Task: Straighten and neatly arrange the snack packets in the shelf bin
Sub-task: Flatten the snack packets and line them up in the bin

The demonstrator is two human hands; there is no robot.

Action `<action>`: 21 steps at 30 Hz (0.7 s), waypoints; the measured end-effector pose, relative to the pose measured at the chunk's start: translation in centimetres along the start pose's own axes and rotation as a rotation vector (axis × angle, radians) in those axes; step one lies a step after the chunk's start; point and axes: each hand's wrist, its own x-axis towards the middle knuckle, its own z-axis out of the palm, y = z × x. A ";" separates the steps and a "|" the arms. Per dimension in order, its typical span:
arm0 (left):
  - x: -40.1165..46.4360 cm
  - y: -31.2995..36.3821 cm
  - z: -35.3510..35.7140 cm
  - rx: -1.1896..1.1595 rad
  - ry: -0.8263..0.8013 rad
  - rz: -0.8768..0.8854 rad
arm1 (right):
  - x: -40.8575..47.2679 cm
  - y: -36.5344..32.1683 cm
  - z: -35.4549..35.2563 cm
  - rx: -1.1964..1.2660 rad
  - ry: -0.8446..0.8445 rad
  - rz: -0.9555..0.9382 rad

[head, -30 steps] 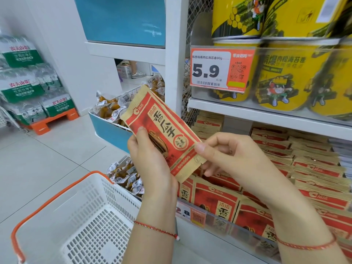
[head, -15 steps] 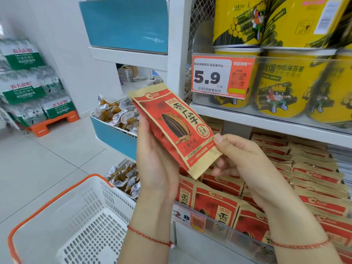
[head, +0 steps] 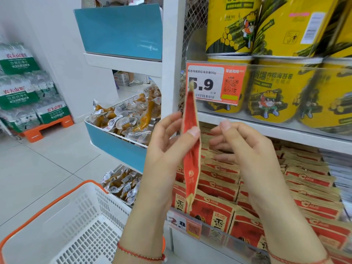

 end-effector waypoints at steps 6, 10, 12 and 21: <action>-0.5 -0.1 0.4 0.087 -0.194 -0.132 | 0.1 -0.1 0.0 0.108 0.012 -0.033; -0.6 0.2 0.5 0.131 -0.208 -0.119 | 0.2 0.0 -0.5 0.126 0.006 -0.031; -0.5 0.1 0.5 0.147 -0.202 -0.119 | 0.1 0.0 -0.5 0.120 0.000 -0.043; -0.6 0.3 0.4 0.086 -0.077 -0.169 | 0.0 0.1 -0.4 0.081 -0.097 -0.017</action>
